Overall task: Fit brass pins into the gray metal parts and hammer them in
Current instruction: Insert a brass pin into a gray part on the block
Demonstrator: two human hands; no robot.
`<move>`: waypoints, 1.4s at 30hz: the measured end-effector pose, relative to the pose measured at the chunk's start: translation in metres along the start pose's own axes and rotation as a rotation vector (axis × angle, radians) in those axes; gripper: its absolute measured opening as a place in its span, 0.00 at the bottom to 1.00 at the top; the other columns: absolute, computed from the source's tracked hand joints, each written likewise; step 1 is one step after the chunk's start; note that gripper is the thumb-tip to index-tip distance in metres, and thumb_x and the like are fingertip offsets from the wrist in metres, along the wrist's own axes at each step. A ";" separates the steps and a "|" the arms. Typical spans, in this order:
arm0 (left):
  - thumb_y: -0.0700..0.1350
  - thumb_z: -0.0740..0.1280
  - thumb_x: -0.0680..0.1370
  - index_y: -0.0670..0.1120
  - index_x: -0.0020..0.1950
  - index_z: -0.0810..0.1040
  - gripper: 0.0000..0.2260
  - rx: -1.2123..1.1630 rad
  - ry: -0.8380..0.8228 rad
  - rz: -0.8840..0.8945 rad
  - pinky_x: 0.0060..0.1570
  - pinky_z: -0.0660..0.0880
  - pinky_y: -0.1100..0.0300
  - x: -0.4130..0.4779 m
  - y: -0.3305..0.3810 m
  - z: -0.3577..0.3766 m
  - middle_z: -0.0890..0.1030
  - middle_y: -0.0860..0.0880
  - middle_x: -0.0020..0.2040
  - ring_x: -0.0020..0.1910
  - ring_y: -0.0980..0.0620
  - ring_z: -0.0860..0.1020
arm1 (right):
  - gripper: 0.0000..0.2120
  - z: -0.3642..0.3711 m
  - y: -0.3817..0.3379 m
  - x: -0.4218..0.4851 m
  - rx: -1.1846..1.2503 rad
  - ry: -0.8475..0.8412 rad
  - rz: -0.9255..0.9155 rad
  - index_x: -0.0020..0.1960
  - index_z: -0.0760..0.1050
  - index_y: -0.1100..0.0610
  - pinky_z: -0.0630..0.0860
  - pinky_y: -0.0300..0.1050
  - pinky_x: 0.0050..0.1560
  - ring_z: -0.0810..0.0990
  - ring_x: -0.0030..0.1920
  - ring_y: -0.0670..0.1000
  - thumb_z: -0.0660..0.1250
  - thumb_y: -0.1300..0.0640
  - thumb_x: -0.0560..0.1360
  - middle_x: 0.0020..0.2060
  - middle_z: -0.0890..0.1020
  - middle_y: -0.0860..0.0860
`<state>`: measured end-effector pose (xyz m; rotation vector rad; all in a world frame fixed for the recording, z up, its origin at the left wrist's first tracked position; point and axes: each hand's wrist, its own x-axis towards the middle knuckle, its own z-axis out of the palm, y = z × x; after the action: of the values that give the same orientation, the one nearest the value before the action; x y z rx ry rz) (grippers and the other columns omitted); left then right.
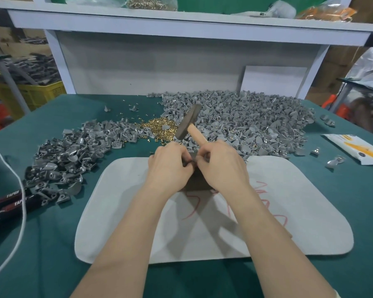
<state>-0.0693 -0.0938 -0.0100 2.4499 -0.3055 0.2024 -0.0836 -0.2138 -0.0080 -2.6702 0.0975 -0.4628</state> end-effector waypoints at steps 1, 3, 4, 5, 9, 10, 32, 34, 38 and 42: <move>0.45 0.68 0.73 0.51 0.40 0.76 0.03 0.001 0.000 0.001 0.58 0.70 0.48 0.000 0.000 0.000 0.76 0.51 0.48 0.56 0.44 0.73 | 0.07 -0.001 0.000 0.001 0.005 -0.011 0.006 0.49 0.79 0.48 0.68 0.44 0.45 0.76 0.52 0.55 0.62 0.51 0.77 0.49 0.75 0.51; 0.45 0.69 0.73 0.51 0.39 0.75 0.05 0.001 0.002 0.002 0.58 0.70 0.48 -0.001 0.001 -0.001 0.77 0.50 0.49 0.56 0.44 0.73 | 0.06 -0.002 0.000 0.001 0.012 -0.027 0.016 0.49 0.79 0.48 0.68 0.43 0.45 0.76 0.52 0.55 0.63 0.51 0.77 0.50 0.76 0.51; 0.45 0.69 0.73 0.51 0.39 0.75 0.05 -0.002 0.003 0.004 0.58 0.70 0.48 -0.001 0.001 -0.001 0.77 0.50 0.49 0.56 0.44 0.73 | 0.06 -0.002 0.001 0.002 0.017 -0.034 0.018 0.49 0.79 0.48 0.68 0.43 0.45 0.76 0.52 0.55 0.63 0.51 0.77 0.50 0.77 0.51; 0.45 0.69 0.73 0.51 0.39 0.75 0.05 -0.007 0.002 0.007 0.58 0.70 0.48 -0.001 0.001 -0.001 0.77 0.50 0.49 0.56 0.44 0.73 | 0.06 -0.002 0.001 0.002 0.023 -0.040 0.018 0.49 0.79 0.48 0.69 0.43 0.45 0.77 0.52 0.55 0.63 0.51 0.77 0.50 0.77 0.52; 0.44 0.69 0.73 0.52 0.38 0.75 0.06 -0.011 0.000 0.017 0.58 0.71 0.48 -0.001 0.001 -0.001 0.77 0.49 0.49 0.55 0.44 0.74 | 0.08 -0.004 0.005 0.003 0.087 -0.053 -0.007 0.47 0.80 0.50 0.71 0.44 0.45 0.77 0.49 0.57 0.62 0.53 0.78 0.46 0.80 0.54; 0.44 0.69 0.73 0.52 0.38 0.75 0.06 -0.013 0.000 0.017 0.58 0.71 0.48 -0.001 0.001 -0.001 0.77 0.49 0.50 0.55 0.44 0.74 | 0.08 -0.004 0.006 0.003 0.116 -0.049 -0.009 0.47 0.81 0.51 0.73 0.45 0.45 0.78 0.48 0.57 0.62 0.54 0.78 0.46 0.81 0.54; 0.44 0.69 0.74 0.49 0.38 0.75 0.05 -0.013 -0.006 0.025 0.58 0.71 0.47 0.000 0.001 0.000 0.77 0.48 0.50 0.55 0.43 0.74 | 0.06 -0.002 -0.002 0.001 0.030 -0.026 0.046 0.48 0.79 0.49 0.71 0.44 0.44 0.78 0.49 0.56 0.64 0.50 0.76 0.49 0.79 0.52; 0.44 0.69 0.74 0.49 0.38 0.75 0.05 -0.014 -0.006 0.025 0.58 0.71 0.47 0.000 0.001 0.000 0.77 0.48 0.50 0.55 0.43 0.74 | 0.06 -0.002 -0.001 0.001 0.031 -0.033 0.050 0.48 0.79 0.49 0.71 0.44 0.45 0.78 0.50 0.56 0.64 0.51 0.76 0.49 0.79 0.52; 0.44 0.68 0.74 0.49 0.38 0.75 0.06 -0.016 -0.010 0.026 0.58 0.71 0.47 0.000 0.000 0.000 0.77 0.47 0.50 0.55 0.43 0.74 | 0.06 -0.003 -0.001 0.001 0.029 -0.037 0.047 0.48 0.79 0.49 0.71 0.44 0.46 0.77 0.51 0.56 0.64 0.51 0.76 0.50 0.79 0.53; 0.43 0.68 0.74 0.50 0.38 0.75 0.06 -0.016 -0.006 0.024 0.57 0.71 0.47 0.000 0.001 0.000 0.77 0.47 0.50 0.55 0.43 0.73 | 0.06 -0.002 -0.001 0.001 0.009 -0.039 0.042 0.48 0.79 0.49 0.68 0.43 0.43 0.77 0.50 0.56 0.64 0.51 0.76 0.49 0.79 0.52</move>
<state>-0.0691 -0.0944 -0.0096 2.4322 -0.3384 0.2025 -0.0829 -0.2139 -0.0056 -2.6619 0.1398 -0.3968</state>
